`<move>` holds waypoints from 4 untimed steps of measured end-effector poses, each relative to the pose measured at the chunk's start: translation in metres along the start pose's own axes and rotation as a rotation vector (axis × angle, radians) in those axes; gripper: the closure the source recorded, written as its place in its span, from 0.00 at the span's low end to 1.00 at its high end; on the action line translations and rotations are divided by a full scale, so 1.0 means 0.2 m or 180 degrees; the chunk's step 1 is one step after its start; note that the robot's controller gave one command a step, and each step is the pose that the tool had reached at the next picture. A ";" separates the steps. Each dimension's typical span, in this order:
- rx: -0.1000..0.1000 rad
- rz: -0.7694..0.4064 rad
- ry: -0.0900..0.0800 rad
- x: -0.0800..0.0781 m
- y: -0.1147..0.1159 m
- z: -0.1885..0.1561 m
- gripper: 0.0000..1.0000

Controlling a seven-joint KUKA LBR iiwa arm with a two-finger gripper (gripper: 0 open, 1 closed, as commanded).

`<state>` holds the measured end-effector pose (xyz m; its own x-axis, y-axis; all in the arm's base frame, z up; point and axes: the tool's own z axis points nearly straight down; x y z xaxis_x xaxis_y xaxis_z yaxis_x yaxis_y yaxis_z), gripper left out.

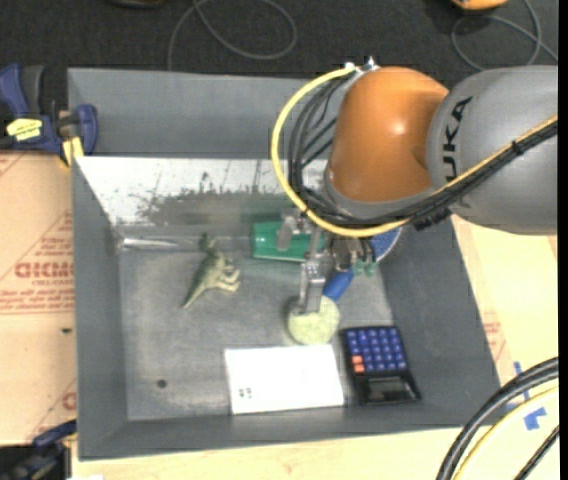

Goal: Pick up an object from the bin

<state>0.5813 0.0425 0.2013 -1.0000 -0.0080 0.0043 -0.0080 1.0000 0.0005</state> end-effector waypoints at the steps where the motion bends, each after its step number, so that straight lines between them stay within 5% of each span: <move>1: -0.0002 0.0003 -0.0027 -0.01 0.00 -0.03 0.00; 2: 0.0005 -0.0221 -0.0038 0.05 -0.18 0.32 0.00; 3: 0.0003 -0.0546 -0.0002 0.03 -0.29 0.39 0.00; 4: 0.0007 -0.0654 -0.0027 0.04 -0.32 0.36 0.00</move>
Offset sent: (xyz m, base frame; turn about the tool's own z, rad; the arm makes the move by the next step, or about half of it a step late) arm -0.0230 -0.0689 -0.1313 -0.1382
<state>0.5740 -0.0218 0.1297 -0.9773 -0.2117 -0.0042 -0.2117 0.9773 -0.0017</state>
